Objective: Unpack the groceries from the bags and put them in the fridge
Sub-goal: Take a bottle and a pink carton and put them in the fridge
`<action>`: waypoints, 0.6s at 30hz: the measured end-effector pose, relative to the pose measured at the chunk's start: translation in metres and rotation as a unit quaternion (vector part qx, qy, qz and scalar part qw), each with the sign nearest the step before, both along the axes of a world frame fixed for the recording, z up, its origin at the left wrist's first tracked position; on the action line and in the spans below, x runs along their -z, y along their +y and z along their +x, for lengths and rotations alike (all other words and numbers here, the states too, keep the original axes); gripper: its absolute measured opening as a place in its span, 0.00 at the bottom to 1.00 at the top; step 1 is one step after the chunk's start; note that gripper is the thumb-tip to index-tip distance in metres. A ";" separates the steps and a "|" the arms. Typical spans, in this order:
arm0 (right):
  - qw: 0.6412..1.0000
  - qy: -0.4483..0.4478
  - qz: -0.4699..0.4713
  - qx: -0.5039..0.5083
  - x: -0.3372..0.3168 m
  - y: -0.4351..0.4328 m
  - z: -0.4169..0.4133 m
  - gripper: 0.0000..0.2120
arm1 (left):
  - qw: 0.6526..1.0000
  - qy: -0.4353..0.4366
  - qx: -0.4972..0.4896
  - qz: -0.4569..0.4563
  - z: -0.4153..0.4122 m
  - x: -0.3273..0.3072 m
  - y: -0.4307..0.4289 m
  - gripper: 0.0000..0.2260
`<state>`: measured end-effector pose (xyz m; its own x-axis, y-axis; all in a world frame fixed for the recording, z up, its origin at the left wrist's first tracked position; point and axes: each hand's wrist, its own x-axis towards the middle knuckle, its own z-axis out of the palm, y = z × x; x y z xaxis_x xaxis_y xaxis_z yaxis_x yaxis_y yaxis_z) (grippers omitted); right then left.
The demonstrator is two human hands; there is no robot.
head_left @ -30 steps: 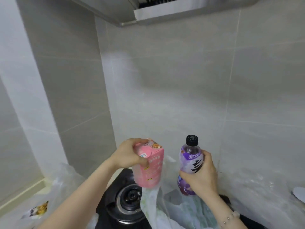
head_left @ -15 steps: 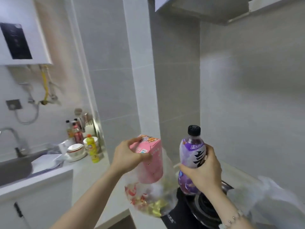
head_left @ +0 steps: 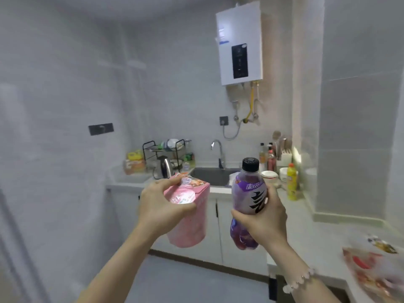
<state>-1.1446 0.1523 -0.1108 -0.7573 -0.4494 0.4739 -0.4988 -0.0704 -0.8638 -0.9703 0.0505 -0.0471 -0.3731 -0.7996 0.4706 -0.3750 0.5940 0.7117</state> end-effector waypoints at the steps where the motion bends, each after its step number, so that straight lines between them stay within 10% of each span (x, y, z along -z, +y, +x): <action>1: 0.999 0.007 -0.001 -0.036 -0.002 -0.017 0.024 0.35 | 1.000 -0.002 -0.025 0.006 0.030 -0.004 -0.004 0.34; 9: 0.947 0.017 -0.011 -0.319 -0.029 -0.101 0.221 0.32 | 0.965 0.011 -0.261 0.012 0.254 -0.022 0.019 0.33; 18: 0.810 0.018 -0.021 -0.585 -0.031 -0.103 0.412 0.28 | 0.860 0.026 -0.509 0.014 0.427 -0.018 0.119 0.32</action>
